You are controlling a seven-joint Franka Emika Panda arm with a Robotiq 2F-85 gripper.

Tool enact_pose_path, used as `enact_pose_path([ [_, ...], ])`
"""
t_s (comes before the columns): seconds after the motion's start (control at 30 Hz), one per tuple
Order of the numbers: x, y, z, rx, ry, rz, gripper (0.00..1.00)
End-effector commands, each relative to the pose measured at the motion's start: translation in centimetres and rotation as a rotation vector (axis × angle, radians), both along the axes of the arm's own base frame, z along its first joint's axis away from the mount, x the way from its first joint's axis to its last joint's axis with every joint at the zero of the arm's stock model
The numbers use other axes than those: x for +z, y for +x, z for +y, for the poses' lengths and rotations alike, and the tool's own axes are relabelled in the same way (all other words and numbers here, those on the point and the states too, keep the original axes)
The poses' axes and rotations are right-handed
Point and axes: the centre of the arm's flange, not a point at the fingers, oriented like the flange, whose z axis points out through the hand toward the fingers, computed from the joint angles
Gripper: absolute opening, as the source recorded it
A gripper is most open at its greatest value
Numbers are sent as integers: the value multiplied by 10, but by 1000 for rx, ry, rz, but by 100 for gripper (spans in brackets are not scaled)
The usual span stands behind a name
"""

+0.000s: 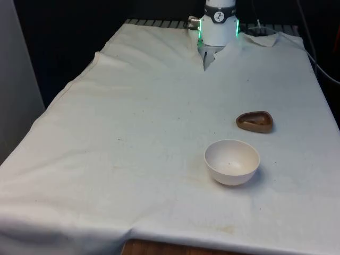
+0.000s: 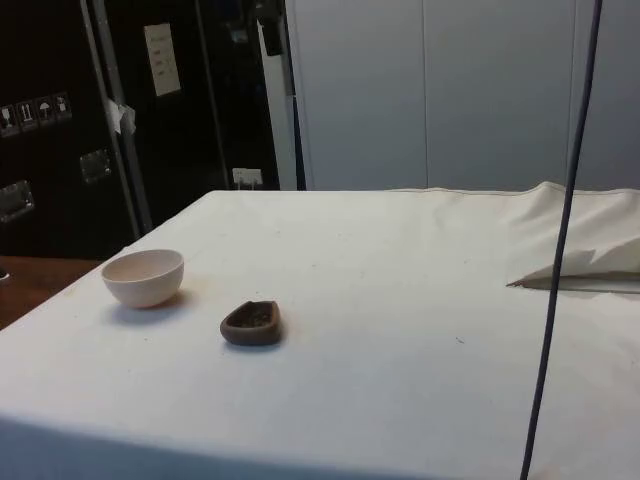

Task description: Pour the coffee beans from the cup into the bowl.

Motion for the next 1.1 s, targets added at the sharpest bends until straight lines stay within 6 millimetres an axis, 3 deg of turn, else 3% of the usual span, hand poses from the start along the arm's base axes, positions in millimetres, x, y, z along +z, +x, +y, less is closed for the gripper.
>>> enact_pose_path([
  [0.0,-1,0,4,-3,-3,-4,100],
  [0.57,-17,-9,39,7,-6,-29,100],
  [1.07,-41,-22,83,16,-21,-76,100],
])
